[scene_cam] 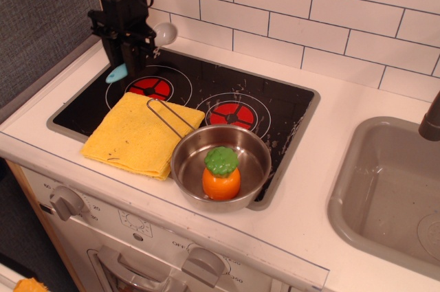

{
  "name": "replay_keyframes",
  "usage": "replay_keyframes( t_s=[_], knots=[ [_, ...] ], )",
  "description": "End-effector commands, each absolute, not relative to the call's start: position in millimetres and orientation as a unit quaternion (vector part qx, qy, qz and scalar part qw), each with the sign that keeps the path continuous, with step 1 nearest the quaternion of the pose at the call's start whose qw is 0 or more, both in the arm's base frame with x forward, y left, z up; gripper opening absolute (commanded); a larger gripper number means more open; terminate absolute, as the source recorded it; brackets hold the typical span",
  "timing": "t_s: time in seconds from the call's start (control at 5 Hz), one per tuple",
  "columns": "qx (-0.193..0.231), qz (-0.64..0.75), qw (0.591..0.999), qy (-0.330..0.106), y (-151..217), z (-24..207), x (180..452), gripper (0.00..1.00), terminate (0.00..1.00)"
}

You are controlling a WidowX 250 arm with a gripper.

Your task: Move the ladle to the back left corner of the stove

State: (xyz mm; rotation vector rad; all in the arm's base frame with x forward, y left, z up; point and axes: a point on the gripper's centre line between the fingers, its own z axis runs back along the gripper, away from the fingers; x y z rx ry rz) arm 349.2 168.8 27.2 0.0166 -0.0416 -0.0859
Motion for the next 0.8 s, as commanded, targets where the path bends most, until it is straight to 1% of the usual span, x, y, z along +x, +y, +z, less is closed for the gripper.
replay_keyframes(
  t_s=[0.0, 0.2, 0.4, 0.6],
  knots=[
    [0.018, -0.064, 0.996, -0.053, 171, 53, 354, 1.0, 0.0],
    [0.022, -0.073, 0.994, -0.081, 165, 80, 355, 1.0, 0.0],
    [0.029, -0.071, 0.993, -0.086, 154, 102, 350, 1.0, 0.0],
    [0.016, -0.063, 0.995, -0.077, 145, 105, 343, 1.0, 0.0]
  ],
)
